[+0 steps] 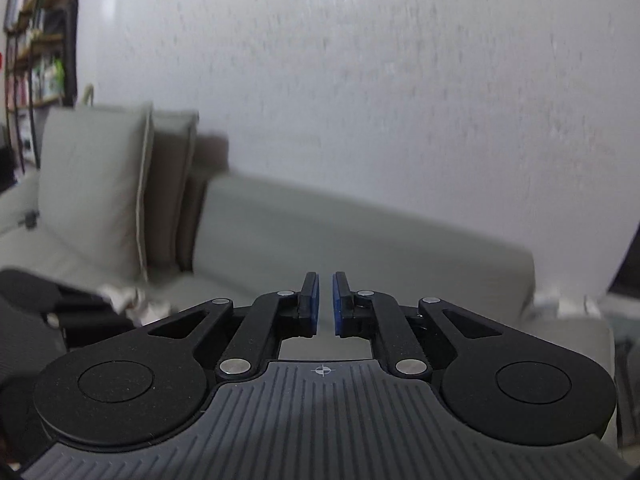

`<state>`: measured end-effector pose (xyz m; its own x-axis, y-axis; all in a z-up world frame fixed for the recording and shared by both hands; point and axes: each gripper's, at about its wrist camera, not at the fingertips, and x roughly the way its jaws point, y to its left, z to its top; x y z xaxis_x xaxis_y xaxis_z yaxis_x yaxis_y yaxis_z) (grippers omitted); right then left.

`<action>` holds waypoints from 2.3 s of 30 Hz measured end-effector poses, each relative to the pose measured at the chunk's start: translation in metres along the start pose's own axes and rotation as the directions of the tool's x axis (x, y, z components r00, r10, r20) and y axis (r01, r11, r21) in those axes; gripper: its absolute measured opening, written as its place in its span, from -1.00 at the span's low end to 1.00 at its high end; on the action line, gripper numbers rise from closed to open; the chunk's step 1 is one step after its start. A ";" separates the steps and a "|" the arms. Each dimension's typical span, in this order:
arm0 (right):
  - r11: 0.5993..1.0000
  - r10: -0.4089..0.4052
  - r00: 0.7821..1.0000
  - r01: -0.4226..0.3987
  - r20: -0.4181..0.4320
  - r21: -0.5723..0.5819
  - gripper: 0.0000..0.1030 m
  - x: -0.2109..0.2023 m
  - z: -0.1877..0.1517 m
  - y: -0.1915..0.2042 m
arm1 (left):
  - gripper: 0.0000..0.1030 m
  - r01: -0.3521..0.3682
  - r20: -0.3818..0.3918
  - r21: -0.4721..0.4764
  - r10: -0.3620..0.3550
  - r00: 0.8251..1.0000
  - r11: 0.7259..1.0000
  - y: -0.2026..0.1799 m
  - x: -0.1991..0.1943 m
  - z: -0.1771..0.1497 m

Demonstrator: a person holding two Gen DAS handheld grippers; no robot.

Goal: Fold clothes

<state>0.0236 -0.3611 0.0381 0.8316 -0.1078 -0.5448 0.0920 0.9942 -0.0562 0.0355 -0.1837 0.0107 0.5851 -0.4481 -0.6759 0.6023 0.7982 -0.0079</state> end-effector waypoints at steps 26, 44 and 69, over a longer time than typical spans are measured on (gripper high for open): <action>0.911 0.290 0.820 -0.395 -0.493 -0.121 -0.14 0.183 -0.138 0.150 | 0.07 -0.232 -0.401 -0.287 0.103 0.910 0.929 0.138 0.117 -0.147; 0.937 0.140 0.807 -0.295 -0.574 -0.187 -0.90 0.231 -0.152 0.150 | 0.07 -0.192 -0.419 -0.323 0.042 0.907 0.927 0.150 0.138 -0.159; 0.840 -0.007 0.924 0.213 -0.383 0.499 -0.90 0.005 -0.198 -0.184 | 0.50 -0.002 -0.151 0.188 0.031 0.988 0.982 -0.086 0.130 -0.094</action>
<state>-0.0976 -0.5436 -0.1203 0.5580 -0.1050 -0.8232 0.5276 0.8105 0.2542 0.0091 -0.2726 -0.1456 0.5151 -0.3572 -0.7792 0.6921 0.7096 0.1322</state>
